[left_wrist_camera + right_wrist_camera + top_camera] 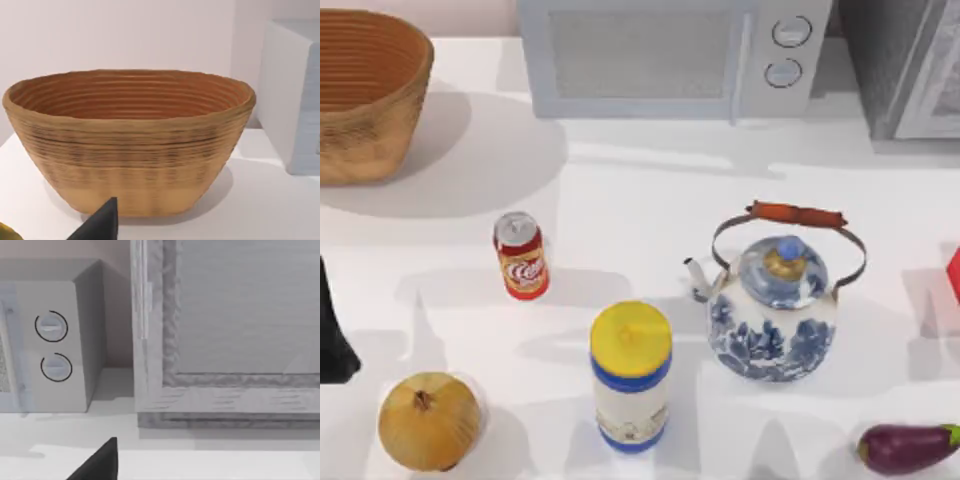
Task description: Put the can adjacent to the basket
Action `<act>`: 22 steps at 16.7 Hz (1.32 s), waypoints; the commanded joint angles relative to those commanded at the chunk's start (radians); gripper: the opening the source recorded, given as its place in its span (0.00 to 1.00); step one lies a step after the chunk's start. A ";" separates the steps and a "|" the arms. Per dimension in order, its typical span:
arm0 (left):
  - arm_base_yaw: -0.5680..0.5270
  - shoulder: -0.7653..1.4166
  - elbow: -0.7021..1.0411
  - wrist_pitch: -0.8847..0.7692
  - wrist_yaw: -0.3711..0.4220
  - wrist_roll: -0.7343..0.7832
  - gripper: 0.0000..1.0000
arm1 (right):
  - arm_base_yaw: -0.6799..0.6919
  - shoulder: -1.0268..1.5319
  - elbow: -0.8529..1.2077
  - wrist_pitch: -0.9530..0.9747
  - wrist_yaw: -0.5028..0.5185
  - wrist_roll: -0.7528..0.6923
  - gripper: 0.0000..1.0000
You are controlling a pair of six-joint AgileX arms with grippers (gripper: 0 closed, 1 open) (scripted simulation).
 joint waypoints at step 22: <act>-0.334 1.640 1.362 -1.011 0.001 0.311 1.00 | 0.000 0.000 0.000 0.000 0.000 0.000 1.00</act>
